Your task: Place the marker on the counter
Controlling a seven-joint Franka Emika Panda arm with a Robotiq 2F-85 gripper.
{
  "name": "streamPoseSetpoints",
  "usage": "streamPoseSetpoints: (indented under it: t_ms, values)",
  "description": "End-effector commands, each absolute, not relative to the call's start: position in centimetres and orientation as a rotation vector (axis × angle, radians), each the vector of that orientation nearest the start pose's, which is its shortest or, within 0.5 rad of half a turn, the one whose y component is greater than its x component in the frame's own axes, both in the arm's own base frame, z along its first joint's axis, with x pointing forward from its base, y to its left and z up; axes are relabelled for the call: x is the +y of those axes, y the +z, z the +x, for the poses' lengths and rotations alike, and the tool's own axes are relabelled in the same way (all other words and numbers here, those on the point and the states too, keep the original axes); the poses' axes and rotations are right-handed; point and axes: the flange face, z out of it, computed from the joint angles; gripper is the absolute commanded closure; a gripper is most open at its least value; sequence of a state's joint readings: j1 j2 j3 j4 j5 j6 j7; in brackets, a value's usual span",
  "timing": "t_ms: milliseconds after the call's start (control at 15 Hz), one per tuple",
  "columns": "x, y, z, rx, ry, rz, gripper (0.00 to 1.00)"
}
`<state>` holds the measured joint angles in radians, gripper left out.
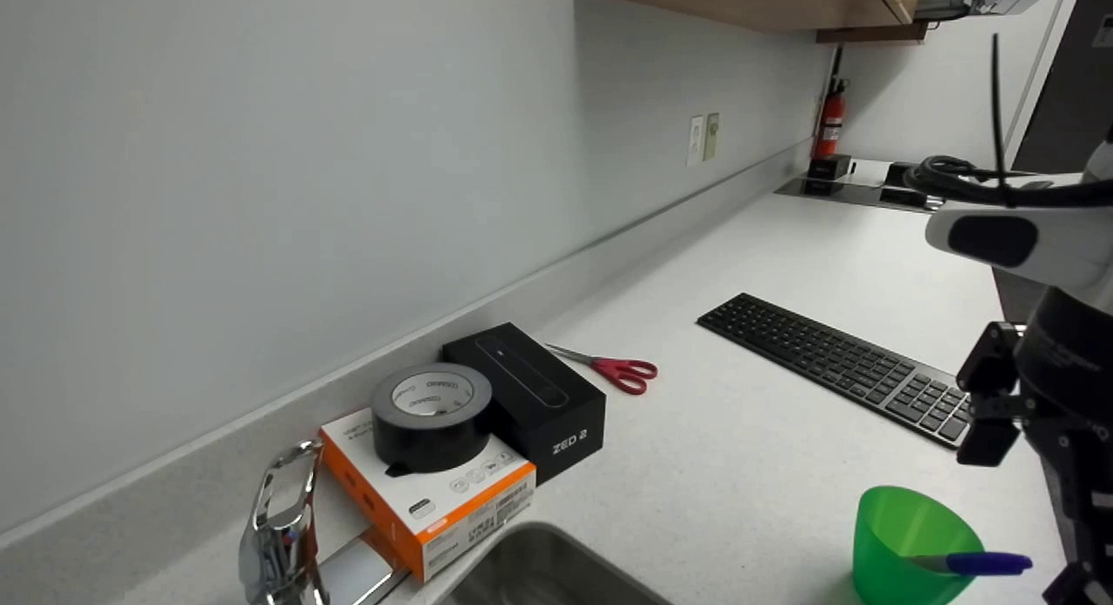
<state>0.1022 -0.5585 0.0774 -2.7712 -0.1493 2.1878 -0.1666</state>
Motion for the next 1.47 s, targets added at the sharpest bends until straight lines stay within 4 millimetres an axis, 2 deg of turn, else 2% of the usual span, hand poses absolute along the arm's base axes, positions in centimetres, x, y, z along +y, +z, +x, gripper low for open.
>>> streamPoseSetpoints:
  t_ms: [0, 400, 467, 533, 667, 867, 933, 1133, 1200, 1267, 1400]
  values:
    - [5.6, 36.7, 34.1, -0.659, 0.018, -3.245, 0.00]
    - [4.8, 32.5, 34.4, -0.588, 0.237, -3.234, 0.01]
    - [4.7, 31.9, 34.4, -0.582, 0.264, -3.230, 0.09]
    - [4.7, 31.5, 34.4, -0.578, 0.281, -3.225, 0.25]
    - [4.6, 31.2, 34.4, -0.577, 0.289, -3.221, 0.38]
    - [4.5, 32.2, 34.6, -0.573, 0.257, -3.222, 0.62]
    - [4.2, 32.3, 33.8, -0.571, 0.239, -3.222, 0.71]
    - [3.9, 33.5, 34.2, -0.557, 0.203, -3.220, 0.95]
    - [3.7, 33.7, 33.9, -0.550, 0.187, -3.219, 1.00]
    - [3.6, 34.2, 34.1, -0.545, 0.171, -3.218, 1.00]
    - [3.2, 35.1, 34.0, -0.532, 0.138, -3.217, 0.97]
